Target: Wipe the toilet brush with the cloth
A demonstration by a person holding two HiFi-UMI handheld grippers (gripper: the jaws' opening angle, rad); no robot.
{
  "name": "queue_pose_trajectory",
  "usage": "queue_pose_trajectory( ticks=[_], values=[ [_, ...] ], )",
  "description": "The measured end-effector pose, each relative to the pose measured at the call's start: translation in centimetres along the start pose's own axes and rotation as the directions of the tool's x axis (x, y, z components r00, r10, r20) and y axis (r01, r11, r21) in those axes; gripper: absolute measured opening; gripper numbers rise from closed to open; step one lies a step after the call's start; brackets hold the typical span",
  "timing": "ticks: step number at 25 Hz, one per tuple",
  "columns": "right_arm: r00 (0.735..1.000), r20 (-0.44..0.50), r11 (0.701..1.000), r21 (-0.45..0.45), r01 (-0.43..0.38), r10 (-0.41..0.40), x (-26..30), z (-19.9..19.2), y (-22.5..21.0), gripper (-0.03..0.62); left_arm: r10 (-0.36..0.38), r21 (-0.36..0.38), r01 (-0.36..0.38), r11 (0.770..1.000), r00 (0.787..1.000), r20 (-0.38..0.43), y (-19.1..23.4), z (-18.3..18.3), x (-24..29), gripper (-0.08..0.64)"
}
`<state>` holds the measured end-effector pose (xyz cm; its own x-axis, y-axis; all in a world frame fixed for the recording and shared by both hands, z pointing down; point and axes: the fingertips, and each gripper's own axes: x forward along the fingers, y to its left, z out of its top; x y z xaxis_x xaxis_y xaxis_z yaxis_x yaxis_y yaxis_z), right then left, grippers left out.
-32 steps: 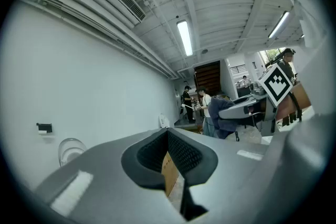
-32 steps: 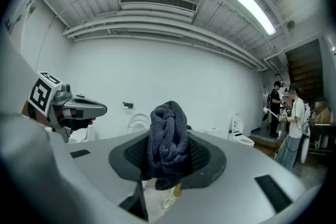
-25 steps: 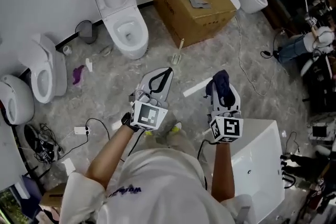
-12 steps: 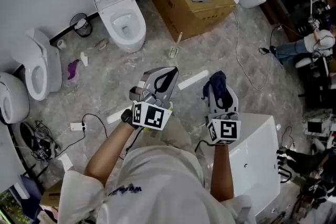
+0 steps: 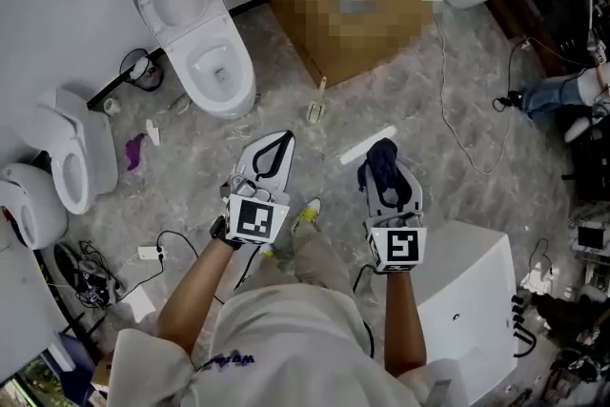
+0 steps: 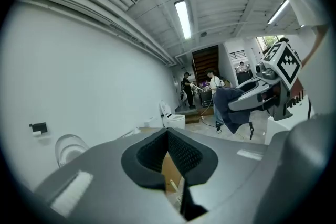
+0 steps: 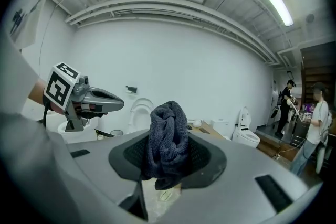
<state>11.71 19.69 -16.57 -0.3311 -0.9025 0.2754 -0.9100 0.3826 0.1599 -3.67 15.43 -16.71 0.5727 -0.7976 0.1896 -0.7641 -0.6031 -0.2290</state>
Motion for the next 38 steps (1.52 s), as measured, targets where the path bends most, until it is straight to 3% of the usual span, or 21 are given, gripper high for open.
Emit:
queue_pose_trajectory(
  ticks=[6,11,19,24,28,30,34,38],
  values=[
    [0.999,-0.026,0.999,-0.019,-0.036,0.036,6.0,-2.2,-6.5,0.144,0.014,-0.052,-0.016,0.999,0.999,-0.042,1.8,-1.0,8.0,0.0],
    [0.996,-0.074,0.999,-0.02,-0.044,0.042,10.3,-5.4,-9.2,0.144,0.017,-0.029,-0.019,0.999,0.997,-0.07,3.1,-3.4,12.6,0.0],
    [0.991,-0.123,0.997,-0.05,-0.064,0.057,18.9,-11.9,-9.6,0.146,-0.011,-0.032,0.006,0.999,0.988,-0.152,4.9,-13.0,18.2,0.0],
    [0.981,-0.144,0.975,-0.162,-0.151,0.128,24.0,-18.2,-6.2,0.146,-0.033,-0.087,0.02,0.996,0.988,-0.149,4.8,-19.7,21.6,0.0],
    [0.995,-0.094,0.985,-0.175,-0.003,-0.013,30.5,-27.8,-7.0,0.146,-0.015,-0.105,0.005,0.994,0.995,-0.094,3.9,-28.9,26.8,0.0],
    [0.996,-0.076,0.98,-0.198,0.028,-0.044,33.7,-33.1,-7.3,0.146,0.005,-0.114,-0.014,0.993,0.997,-0.082,3.2,-34.7,29.1,0.0],
    [0.997,-0.022,0.927,-0.37,0.066,-0.08,39.3,-40.9,-8.5,0.146,0.009,-0.064,-0.011,0.998,0.999,-0.033,2.1,-44.2,32.6,0.0],
    [0.995,0.029,0.895,-0.436,0.097,-0.094,43.1,-46.2,-9.9,0.145,0.019,-0.13,-0.017,0.991,1.0,0.009,1.8,-52.0,34.6,0.0]
  ],
)
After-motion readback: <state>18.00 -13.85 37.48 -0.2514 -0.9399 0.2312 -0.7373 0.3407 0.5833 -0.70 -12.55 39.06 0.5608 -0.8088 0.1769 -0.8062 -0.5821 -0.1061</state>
